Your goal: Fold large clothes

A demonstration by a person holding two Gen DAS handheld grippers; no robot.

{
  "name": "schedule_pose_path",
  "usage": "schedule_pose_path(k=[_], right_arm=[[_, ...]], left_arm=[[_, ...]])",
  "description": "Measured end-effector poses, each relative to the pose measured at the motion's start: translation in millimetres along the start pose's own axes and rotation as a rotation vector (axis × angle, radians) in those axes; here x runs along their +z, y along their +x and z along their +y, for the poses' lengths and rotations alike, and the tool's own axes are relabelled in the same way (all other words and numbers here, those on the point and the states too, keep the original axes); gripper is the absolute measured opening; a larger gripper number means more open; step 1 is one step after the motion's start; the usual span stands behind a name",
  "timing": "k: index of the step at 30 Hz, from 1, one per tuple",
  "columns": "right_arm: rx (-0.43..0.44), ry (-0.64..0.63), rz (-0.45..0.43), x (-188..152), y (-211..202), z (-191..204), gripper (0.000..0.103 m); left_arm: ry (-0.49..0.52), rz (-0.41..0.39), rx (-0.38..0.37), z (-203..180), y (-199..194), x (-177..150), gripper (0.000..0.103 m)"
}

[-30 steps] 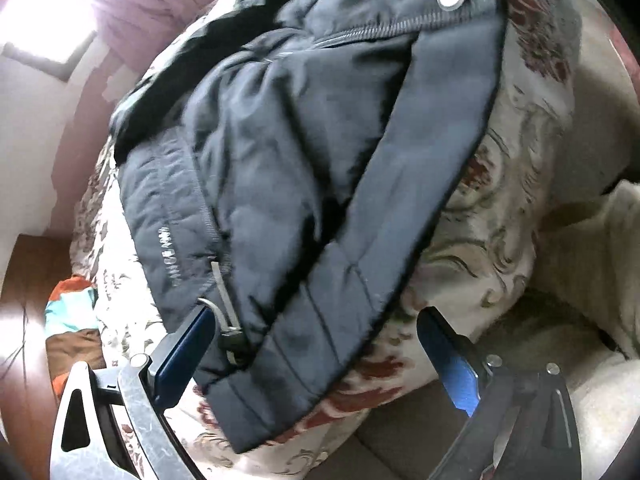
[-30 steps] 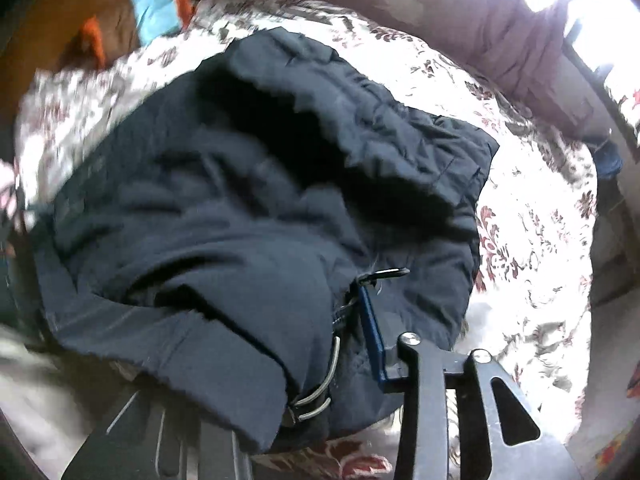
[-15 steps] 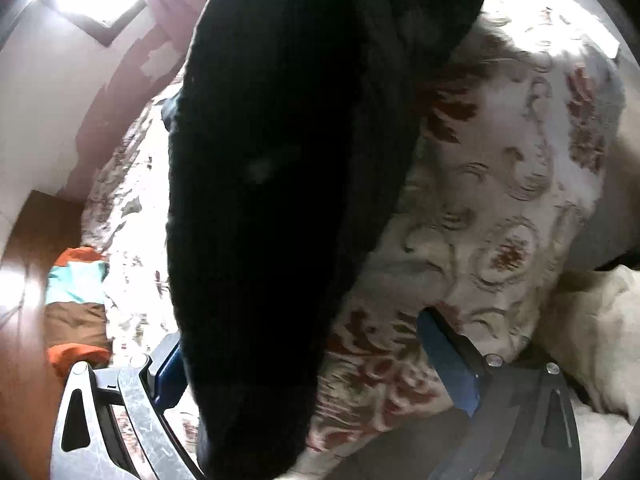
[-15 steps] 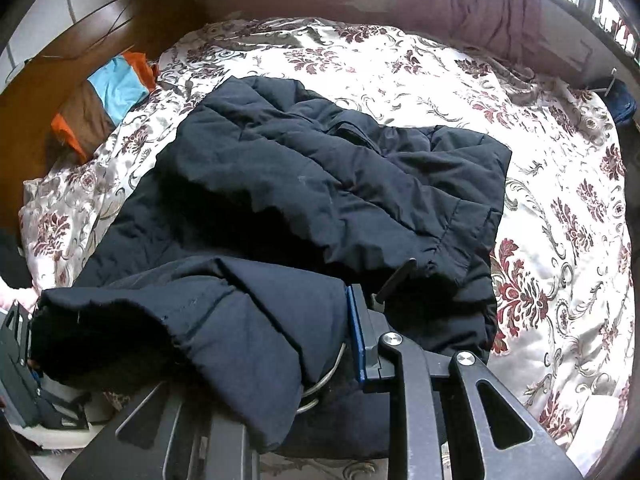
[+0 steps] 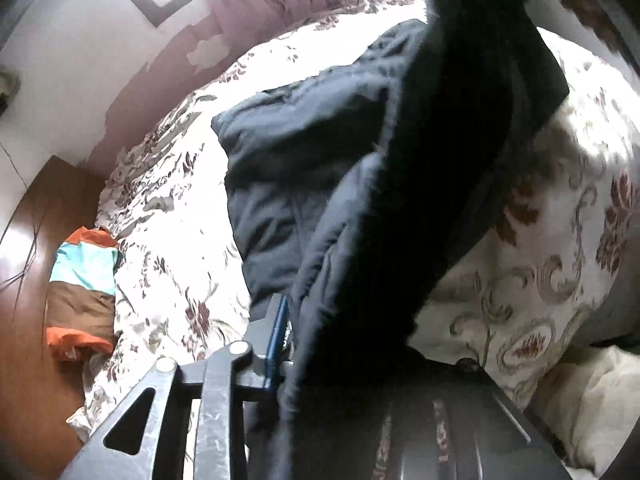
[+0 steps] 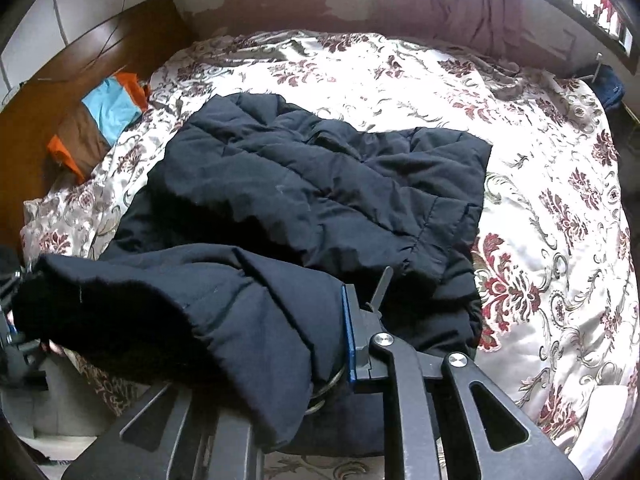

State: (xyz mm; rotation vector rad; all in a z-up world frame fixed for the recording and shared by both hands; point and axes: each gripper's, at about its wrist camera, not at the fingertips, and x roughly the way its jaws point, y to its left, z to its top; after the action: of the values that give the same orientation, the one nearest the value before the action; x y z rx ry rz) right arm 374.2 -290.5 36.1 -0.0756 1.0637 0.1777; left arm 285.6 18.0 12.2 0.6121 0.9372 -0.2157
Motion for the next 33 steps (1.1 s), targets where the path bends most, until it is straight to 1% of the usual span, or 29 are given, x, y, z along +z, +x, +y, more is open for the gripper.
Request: schedule_pose_path(k=[1,4,8,13,16,18,21,25,29,33], right_arm=[[-0.001,0.004,-0.007,2,-2,-3,0.012],[0.001,0.025,-0.025,12,-6,-11,0.011],[-0.005,0.054,-0.075,37,-12,-26,0.011],[-0.022,0.094,-0.146,78,-12,-46,0.011],[-0.038,0.116,-0.177,101,0,-55,0.011],[-0.035,0.149,-0.184,113,16,-61,0.011],[-0.026,0.201,-0.179,128,40,-73,0.011],[-0.008,0.255,-0.162,137,70,-85,0.011],[-0.007,0.258,-0.143,146,92,-89,0.011],[-0.003,0.264,-0.131,163,112,-96,0.011]], left_arm=[[-0.013,-0.008,-0.005,5,0,5,0.021],[-0.053,-0.032,-0.011,23,3,25,0.018],[-0.102,-0.097,0.007,45,6,67,0.016],[-0.143,-0.198,0.045,73,18,132,0.016],[-0.166,-0.221,0.055,84,35,166,0.016],[-0.208,-0.219,0.053,94,57,193,0.016],[-0.248,-0.210,0.053,97,85,219,0.016],[-0.272,-0.172,0.061,94,117,237,0.016],[-0.290,-0.122,0.048,96,153,251,0.016],[-0.310,-0.089,0.028,107,182,261,0.016]])
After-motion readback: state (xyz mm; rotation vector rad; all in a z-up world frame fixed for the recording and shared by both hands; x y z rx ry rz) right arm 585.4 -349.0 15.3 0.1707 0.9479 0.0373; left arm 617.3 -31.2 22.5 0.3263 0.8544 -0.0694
